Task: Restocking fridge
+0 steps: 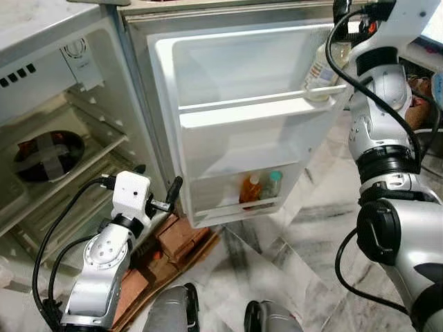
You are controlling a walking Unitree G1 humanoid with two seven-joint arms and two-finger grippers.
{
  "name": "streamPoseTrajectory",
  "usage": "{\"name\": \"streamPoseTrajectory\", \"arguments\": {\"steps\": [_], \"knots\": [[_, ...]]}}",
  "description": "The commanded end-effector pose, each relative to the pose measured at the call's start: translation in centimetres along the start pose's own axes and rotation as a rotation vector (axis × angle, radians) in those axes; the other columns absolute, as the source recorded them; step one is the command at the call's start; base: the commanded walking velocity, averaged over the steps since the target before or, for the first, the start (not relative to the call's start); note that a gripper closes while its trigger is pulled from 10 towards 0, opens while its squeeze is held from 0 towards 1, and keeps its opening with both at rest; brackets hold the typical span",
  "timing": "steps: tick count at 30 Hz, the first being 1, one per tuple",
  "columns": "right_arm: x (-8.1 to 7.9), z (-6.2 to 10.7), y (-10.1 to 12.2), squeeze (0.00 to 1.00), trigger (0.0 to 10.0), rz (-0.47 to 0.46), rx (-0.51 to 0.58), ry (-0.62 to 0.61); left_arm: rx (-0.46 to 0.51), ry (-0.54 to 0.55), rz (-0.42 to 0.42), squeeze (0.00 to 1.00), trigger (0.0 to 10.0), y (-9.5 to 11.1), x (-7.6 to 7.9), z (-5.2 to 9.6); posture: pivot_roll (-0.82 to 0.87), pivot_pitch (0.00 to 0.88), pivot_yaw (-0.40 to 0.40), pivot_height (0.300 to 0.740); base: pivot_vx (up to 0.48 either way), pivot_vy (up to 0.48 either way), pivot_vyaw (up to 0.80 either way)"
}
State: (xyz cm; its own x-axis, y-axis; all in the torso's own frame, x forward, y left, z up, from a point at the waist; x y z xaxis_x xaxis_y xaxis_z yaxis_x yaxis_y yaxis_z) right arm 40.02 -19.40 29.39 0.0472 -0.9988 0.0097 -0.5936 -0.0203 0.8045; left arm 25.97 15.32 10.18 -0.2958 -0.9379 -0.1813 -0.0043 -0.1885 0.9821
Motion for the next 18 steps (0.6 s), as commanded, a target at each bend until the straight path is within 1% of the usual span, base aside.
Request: {"name": "streamPoseTrajectory", "arguments": {"steps": [1,4,5,6,7,8,9,10,11,14,15,16,17,18], "knots": [[-0.4,-0.3,1.5,1.0,10.0,0.011,0.07,0.015,-0.001,-0.018,-0.007,0.0,10.0,-0.1,0.4,-0.2,0.04,0.043,-0.008,0.74,0.0,0.0,0.0],[-0.3,0.3,1.4,1.0,10.0,0.057,0.071,0.02,-0.001,-0.01,-0.009,0.0,10.0,-0.2,0.3,-0.3,0.04,0.039,-0.011,0.74,0.0,0.0,0.0],[0.3,1.2,0.8,1.0,10.0,0.096,0.047,-0.015,-0.003,0.004,-0.012,0.0,10.0,-0.2,0.2,-0.2,0.04,0.036,-0.012,0.74,0.0,0.0,0.0],[0.3,1.2,0.8,1.0,10.0,0.096,0.047,-0.015,-0.003,0.004,-0.012,0.0,10.0,-0.2,0.2,-0.2,0.04,0.036,-0.012,0.74,0.0,0.0,0.0],[0.7,2.3,0.2,0.96,10.0,0.106,0.024,-0.046,-0.006,0.018,-0.016,0.0,10.0,-0.3,0.0,-0.2,0.03,0.033,-0.015,0.74,0.0,0.0,0.0],[0.9,3.0,-0.1,0.58,10.0,0.11,0.01,-0.054,-0.007,0.022,-0.019,0.0,10.0,-0.3,0.0,-0.2,0.03,0.029,-0.019,0.74,0.0,0.0,0.0],[1.0,3.7,-0.4,0.23,10.0,0.116,0.0,-0.056,-0.007,0.024,-0.021,0.0,10.0,-0.4,0.0,-0.2,0.03,0.029,-0.019,0.74,0.0,0.0,0.0],[0.9,4.5,-0.8,0.0,10.0,0.119,-0.016,-0.055,-0.009,0.03,-0.022,0.0,10.0,-0.4,-0.1,-0.3,0.03,0.026,-0.021,0.74,0.0,0.0,0.0],[0.7,6.2,-1.6,0.0,10.0,0.117,-0.056,-0.048,-0.01,0.038,-0.024,0.0,10.0,-0.4,-0.2,-0.4,0.03,0.024,-0.02,0.74,0.0,-0.349,0.0],[0.5,8.4,-2.8,0.0,10.0,0.103,-0.118,-0.065,-0.009,0.043,-0.022,0.0,10.0,-0.4,-0.2,-0.6,0.02,0.022,-0.018,0.74,0.0,-0.363,0.0],[0.5,8.9,-3.0,0.0,10.0,0.1,-0.132,-0.076,-0.008,0.043,-0.022,0.0,10.0,-0.4,-0.2,-0.7,0.02,0.021,-0.017,0.74,0.0,-0.368,0.0],[0.3,9.9,-3.4,0.0,10.0,0.101,-0.158,-0.083,-0.007,0.041,-0.025,0.0,10.0,-0.4,-0.2,-0.7,0.01,0.021,-0.013,0.74,0.0,-0.371,0.0],[-0.5,11.7,-4.3,0.0,10.0,0.1,-0.205,-0.08,-0.007,0.035,-0.029,0.0,10.0,-0.4,-0.1,-0.8,0.01,0.019,-0.007,0.74,0.0,-0.401,0.0],[-0.5,11.7,-4.3,0.0,10.0,0.1,-0.205,-0.08,-0.007,0.035,-0.029,0.0,10.0,-0.4,-0.1,-0.8,0.01,0.019,-0.007,0.74,0.0,-0.401,0.0]]}}
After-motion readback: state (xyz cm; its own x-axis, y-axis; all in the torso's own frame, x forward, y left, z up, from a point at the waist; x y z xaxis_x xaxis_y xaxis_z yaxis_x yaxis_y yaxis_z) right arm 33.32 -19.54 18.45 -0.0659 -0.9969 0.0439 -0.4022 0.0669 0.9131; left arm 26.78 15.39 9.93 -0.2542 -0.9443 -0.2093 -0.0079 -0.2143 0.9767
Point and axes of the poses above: a point about 5 cm out from each wrist's last joint towards the gripper, its own z axis pointing back from the gripper into the wrist, its own y axis along the axis of the wrist's last joint, x = y × z, the point moved 1 cm from there along -z, pointing out of the wrist towards the gripper, and after that the axes turned 4 degrees about -z, right-handed, at the moved point
